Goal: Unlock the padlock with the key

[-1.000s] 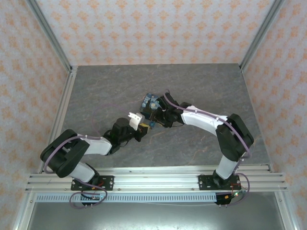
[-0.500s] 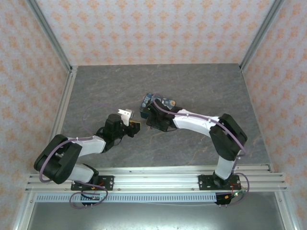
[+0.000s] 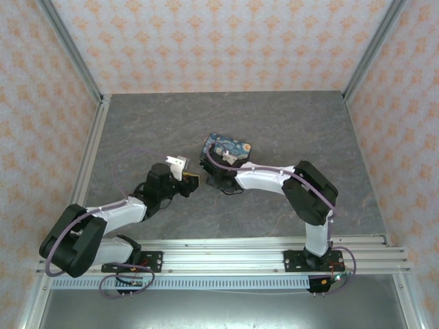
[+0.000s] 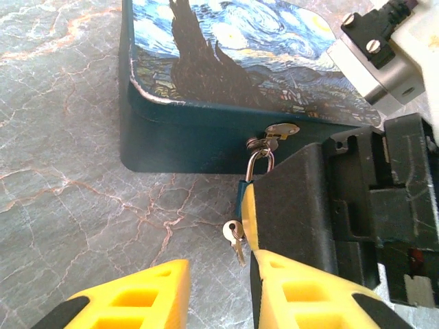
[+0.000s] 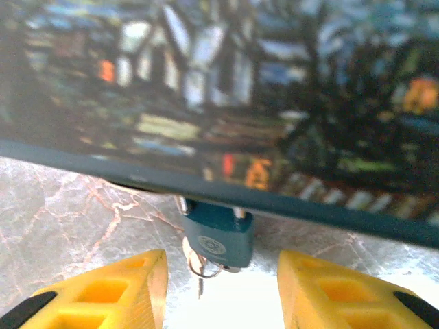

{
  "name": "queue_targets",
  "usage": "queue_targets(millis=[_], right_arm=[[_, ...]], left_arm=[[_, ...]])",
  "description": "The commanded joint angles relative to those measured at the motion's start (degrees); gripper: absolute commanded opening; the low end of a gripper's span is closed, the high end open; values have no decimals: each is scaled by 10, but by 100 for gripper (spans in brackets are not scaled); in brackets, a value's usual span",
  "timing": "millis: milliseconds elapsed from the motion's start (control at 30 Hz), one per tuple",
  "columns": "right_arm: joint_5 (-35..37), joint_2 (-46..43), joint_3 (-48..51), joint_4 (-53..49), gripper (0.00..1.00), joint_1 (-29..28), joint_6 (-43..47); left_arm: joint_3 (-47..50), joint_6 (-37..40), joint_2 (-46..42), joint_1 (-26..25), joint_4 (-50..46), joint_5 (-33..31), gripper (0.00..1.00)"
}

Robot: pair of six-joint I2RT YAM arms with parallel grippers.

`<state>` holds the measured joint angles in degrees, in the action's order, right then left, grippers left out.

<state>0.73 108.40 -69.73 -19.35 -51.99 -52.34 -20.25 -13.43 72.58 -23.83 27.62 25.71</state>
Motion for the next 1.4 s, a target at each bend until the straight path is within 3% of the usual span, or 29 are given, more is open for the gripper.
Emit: queue_targets(millis=[0, 333, 600, 1367], right_arm=[[48, 5, 1, 24, 46, -1, -9], [53, 33, -3, 18, 44, -1, 4], [64, 23, 3, 18, 28, 0, 39], [18, -85, 47, 9, 0, 1, 188]], left_arm=[[12, 13, -19, 6, -19, -5, 30], [15, 18, -34, 8, -30, -9, 30], [14, 19, -28, 8, -28, -8, 30], [-5, 4, -12, 8, -38, -7, 30]])
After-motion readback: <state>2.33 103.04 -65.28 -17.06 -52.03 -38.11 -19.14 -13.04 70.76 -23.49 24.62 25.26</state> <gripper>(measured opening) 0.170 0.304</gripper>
